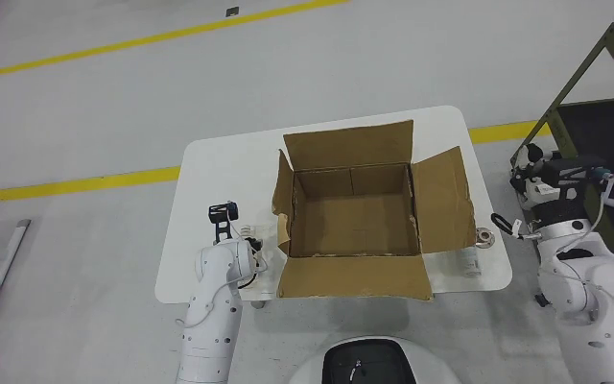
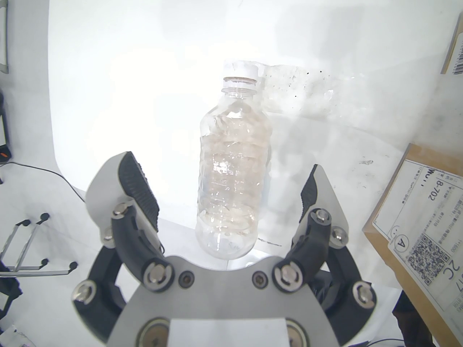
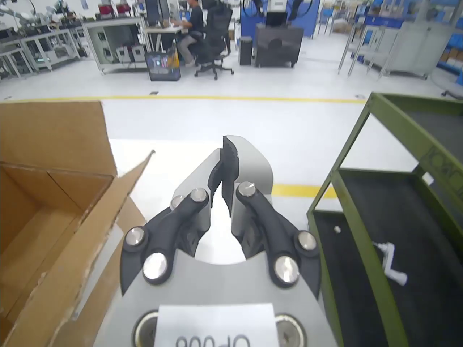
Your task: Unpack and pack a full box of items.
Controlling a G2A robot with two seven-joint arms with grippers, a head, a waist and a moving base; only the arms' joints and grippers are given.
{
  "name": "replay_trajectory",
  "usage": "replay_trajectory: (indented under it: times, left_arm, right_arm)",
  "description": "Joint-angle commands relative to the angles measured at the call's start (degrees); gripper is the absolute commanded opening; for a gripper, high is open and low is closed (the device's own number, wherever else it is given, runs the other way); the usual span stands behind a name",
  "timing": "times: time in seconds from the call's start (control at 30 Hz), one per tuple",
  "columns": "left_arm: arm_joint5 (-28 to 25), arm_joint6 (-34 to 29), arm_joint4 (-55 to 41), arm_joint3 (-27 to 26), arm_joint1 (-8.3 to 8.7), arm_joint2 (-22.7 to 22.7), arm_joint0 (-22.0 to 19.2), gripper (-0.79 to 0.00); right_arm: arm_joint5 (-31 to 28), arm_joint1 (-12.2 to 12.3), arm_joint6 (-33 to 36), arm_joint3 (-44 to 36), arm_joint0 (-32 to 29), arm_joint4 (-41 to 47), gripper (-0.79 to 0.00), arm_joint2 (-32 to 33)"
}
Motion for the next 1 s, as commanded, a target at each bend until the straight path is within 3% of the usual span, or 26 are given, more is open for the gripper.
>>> replay_trajectory:
  times: [0.0,0.23,0.57,0.73,0.97]
  left_arm:
    - [0.0,0.0,0.0,0.0,0.0,0.0,0.0,0.0]
    - [-0.32,0.68,-0.8,-0.18,-0.01,-0.15,0.3,0.0]
    - [-8.69,-0.52,-3.83,-5.64,1.31,-7.0,4.17,0.0]
    - [-11.75,0.88,-3.24,-4.7,1.94,-9.38,5.87,0.0]
    - [-15.82,5.38,-4.79,-1.89,2.13,-8.41,6.64,0.0]
  right_arm:
    - [0.48,-0.08,-1.6,-0.37,-0.03,0.37,-0.785,-0.65]
    - [1.31,-0.17,1.2,-1.12,-0.15,2.47,-0.785,-2.11]
    - [1.58,-0.02,4.31,-0.84,-0.22,3.04,-0.785,-3.01]
    - [1.72,0.08,4.84,0.32,0.32,3.28,-0.785,-3.02]
    - [1.86,0.13,5.06,-0.12,0.02,3.72,-0.785,-3.7]
